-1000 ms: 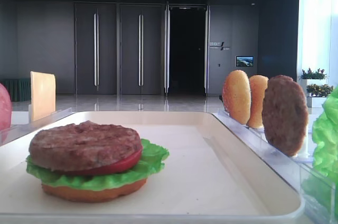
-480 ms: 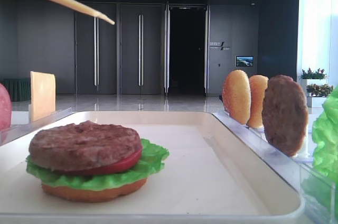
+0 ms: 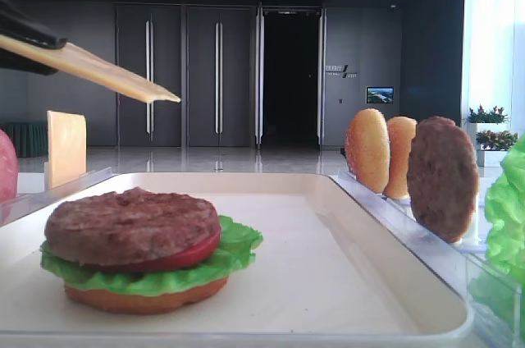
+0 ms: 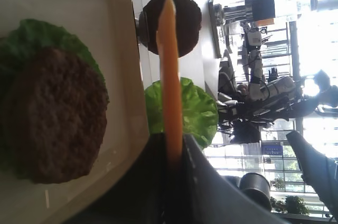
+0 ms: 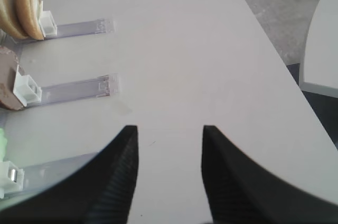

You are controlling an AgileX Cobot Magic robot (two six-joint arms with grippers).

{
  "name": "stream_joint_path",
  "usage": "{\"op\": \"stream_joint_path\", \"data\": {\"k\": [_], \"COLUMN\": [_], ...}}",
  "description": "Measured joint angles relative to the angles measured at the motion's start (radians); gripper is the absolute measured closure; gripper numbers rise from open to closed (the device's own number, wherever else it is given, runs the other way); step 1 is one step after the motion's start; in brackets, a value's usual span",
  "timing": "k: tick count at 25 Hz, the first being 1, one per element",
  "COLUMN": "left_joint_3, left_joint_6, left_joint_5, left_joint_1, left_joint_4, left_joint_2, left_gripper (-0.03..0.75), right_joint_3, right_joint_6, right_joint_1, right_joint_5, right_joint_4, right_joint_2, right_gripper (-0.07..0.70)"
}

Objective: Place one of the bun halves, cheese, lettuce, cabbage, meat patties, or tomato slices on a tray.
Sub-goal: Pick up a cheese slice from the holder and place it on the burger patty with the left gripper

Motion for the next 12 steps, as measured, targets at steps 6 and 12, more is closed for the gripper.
{"op": "stream_joint_path", "data": {"k": [6,12], "left_joint_3": [-0.007,-0.047], "left_joint_6": [0.008,-0.013], "left_joint_5": [0.000,0.001], "left_joint_1": [0.000,-0.001], "left_joint_4": [-0.012,-0.020], "left_joint_2": [0.007,0.009], "left_gripper": [0.679,0.679], "right_joint_3": [0.000,0.000], "right_joint_6": [0.000,0.000], "right_joint_1": [0.000,0.000], "right_joint_5": [0.000,0.000], "right_joint_4": [0.000,0.000], "right_joint_2": [0.000,0.000], "right_gripper": [0.352,0.352]}}
